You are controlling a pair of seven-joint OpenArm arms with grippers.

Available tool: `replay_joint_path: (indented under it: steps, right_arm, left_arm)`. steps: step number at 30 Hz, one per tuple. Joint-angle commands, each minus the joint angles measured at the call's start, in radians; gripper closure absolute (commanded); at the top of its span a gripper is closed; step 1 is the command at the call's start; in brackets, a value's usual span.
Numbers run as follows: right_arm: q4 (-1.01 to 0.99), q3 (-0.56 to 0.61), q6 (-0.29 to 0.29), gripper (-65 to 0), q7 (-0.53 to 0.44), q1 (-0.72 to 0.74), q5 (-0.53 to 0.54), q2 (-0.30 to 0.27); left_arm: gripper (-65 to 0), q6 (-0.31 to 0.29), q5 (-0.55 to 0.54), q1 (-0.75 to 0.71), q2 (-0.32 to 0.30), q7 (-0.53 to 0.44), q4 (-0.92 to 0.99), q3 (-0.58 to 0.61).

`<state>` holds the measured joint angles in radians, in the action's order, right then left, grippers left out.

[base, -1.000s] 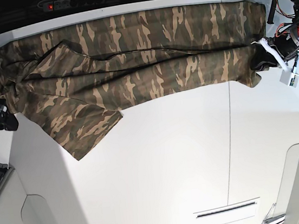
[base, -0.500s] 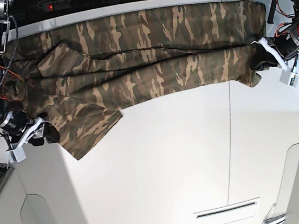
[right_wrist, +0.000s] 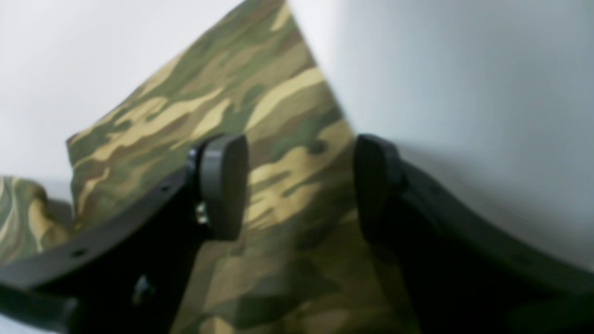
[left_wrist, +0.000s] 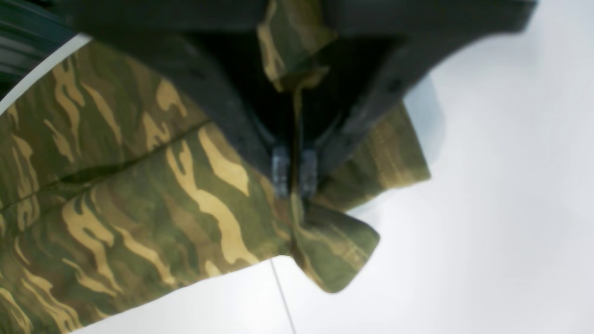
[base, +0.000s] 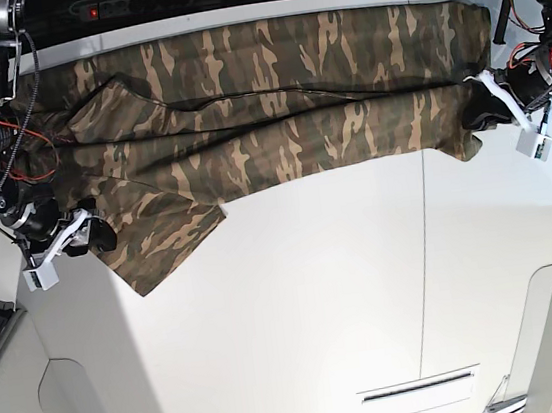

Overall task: Fold the T-shirt properly
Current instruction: 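Fold the held edge over toward the collar with both grippers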

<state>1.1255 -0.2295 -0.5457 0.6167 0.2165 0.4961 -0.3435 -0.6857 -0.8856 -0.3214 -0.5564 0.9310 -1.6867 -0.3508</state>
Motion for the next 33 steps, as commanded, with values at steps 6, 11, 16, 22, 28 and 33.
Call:
replay_joint_path:
  steps: [6, 11, 16, 22, 28, 33]
  right_arm:
    - [0.013, -0.071, 0.0, -35.6, -0.018, 0.058, 0.026, -0.017]
    - [-0.008, -0.07, -0.001, -35.6, -0.017, 0.055, -0.009, -0.016]
    - [-0.065, -0.069, -0.022, -35.6, -0.006, 0.055, 0.019, -0.016]
    - [-0.098, -0.069, -0.029, -35.6, 0.0, 0.055, 0.024, 0.011]
    - [-0.098, -0.069, -0.038, -35.5, 0.067, 0.055, 0.046, 0.068]
    - [-0.097, -0.069, -0.038, -18.1, 0.073, 0.055, 0.046, 0.087]
  left_arm:
    - [0.0, -0.012, -0.012, 0.005, -0.017, -0.013, -0.015, -0.009]
    - [0.0, -0.012, -0.013, 0.005, -0.017, -0.007, -0.015, -0.009]
    - [0.0, -0.012, -0.016, 0.005, -0.017, -0.011, -0.015, -0.009]
    - [0.0, -0.012, -0.016, 0.005, -0.003, -0.01, -0.015, -0.009]
    - [0.0, -0.012, -0.016, 0.006, -0.003, -0.011, -0.015, -0.009]
    - [0.0, -0.012, -0.016, 0.005, -0.003, -0.01, -0.015, -0.009]
